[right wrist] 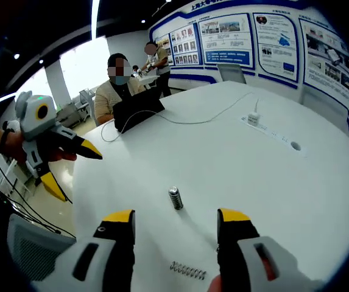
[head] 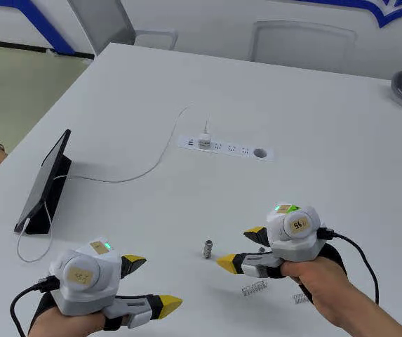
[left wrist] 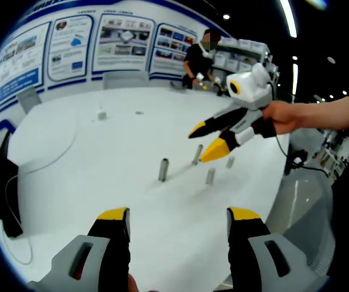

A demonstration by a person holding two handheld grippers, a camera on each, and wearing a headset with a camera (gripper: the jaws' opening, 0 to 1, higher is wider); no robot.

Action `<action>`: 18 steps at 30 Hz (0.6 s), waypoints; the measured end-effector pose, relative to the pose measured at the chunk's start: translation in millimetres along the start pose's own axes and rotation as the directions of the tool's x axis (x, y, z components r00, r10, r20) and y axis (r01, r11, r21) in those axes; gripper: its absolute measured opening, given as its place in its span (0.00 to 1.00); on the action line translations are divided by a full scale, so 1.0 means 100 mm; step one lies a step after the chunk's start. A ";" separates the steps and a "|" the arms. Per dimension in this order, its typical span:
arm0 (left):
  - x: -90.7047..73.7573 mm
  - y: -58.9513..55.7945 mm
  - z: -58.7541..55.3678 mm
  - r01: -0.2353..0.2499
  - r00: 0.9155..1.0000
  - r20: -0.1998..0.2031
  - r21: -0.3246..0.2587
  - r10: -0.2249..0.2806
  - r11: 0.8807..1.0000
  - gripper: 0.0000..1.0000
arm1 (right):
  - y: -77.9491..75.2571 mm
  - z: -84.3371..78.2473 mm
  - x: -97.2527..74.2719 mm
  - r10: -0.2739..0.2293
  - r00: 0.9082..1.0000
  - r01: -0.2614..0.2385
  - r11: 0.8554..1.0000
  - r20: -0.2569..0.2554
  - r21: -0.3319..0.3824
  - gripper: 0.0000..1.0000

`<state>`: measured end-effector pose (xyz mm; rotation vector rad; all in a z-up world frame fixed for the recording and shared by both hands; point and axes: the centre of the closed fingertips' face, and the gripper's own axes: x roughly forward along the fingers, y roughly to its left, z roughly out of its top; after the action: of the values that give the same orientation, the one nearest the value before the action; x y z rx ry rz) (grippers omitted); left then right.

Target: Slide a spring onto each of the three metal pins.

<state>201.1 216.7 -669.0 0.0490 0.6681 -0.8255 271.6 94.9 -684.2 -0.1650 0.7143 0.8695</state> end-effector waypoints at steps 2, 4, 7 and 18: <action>0.01 -0.01 0.00 0.000 1.000 0.001 -0.001 0.000 1.000 0.66 | 0.00 -0.05 -0.03 -0.002 1.000 0.002 1.000 0.000 0.002 0.57; 0.02 -0.02 0.00 0.003 1.000 -0.002 0.000 -0.003 1.000 0.66 | -0.01 -0.09 -0.06 -0.009 1.000 0.009 1.000 0.003 0.008 0.58; 0.03 -0.04 0.00 0.006 1.000 -0.006 0.002 -0.006 1.000 0.66 | -0.03 -0.12 -0.11 -0.017 1.000 0.016 0.999 0.016 0.029 0.59; 0.08 -0.11 0.03 0.006 1.000 -0.008 0.003 -0.006 1.000 0.66 | -0.03 -0.25 -0.29 -0.038 0.999 0.036 0.998 0.036 0.058 0.64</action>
<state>199.0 202.8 -669.1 0.0531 0.6750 -0.8329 248.9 63.9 -685.1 -0.1102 0.6992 0.8142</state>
